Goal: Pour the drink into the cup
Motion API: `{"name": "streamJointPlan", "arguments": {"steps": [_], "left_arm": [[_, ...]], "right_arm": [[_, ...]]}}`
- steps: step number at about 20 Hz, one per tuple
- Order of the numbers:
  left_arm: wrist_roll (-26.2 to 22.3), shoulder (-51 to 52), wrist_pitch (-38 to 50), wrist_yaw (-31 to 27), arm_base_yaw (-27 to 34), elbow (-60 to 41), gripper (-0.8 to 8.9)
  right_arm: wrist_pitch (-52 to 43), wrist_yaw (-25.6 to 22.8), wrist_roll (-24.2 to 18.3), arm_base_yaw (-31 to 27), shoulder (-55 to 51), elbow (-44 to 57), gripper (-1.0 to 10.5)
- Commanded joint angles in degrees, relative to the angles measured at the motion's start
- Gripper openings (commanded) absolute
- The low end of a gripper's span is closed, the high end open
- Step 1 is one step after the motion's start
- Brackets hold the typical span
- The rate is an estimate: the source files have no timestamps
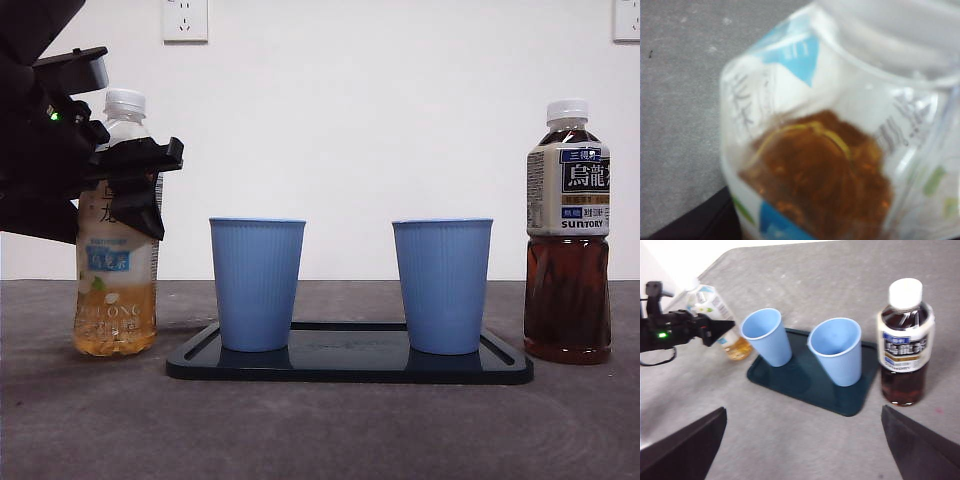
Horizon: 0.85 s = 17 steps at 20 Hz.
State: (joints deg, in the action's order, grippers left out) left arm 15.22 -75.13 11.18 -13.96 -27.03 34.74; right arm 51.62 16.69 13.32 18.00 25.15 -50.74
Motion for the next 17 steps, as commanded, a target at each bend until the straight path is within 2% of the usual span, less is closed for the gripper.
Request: {"name": "streamJointPlan", "arguments": {"steps": [1, 6, 13, 17], "left_arm": [[1.77, -0.72, 2.56, -0.31, -0.26, 0.72, 2.17], [2.43, -0.76, 2.58, -0.31, -0.26, 0.72, 2.38], [2.21, 0.31, 2.19, -0.31, -0.28, 0.87, 4.78], [1.90, 4.17, -0.35, -0.31, -0.37, 0.90, 4.77]], "right_arm": [[-0.52, -0.35, -0.24, 0.28, 0.17, -1.03, 4.9], [-0.52, -0.33, 0.04, 0.28, 0.17, -1.03, 4.9], [-0.50, -0.24, 1.05, 0.28, 0.17, -1.03, 4.9], [-0.50, -0.24, 1.05, 0.28, 0.17, -1.03, 4.9]]}}
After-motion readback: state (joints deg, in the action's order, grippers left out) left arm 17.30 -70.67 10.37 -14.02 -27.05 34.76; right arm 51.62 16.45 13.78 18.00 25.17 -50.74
